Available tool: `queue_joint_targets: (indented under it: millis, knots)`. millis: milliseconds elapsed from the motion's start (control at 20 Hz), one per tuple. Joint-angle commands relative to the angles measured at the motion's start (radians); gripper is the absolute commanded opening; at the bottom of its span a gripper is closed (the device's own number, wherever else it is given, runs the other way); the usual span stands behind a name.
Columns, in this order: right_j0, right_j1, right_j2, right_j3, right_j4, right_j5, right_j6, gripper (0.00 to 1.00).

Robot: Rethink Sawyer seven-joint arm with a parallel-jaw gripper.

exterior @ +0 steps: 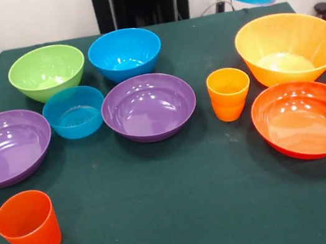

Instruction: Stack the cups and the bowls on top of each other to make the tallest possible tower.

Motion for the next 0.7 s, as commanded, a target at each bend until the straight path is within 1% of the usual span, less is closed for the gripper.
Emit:
queue_joint_targets:
  millis: [50,450,700]
  knots:
    - [0.065,0.118,0.0,-0.106,0.046,0.096,0.214,0.0]
    - [0.108,0.171,-0.033,-0.166,0.079,0.104,0.235,0.0]
    - [0.113,0.17,-0.035,-0.149,0.081,0.084,0.237,0.0]
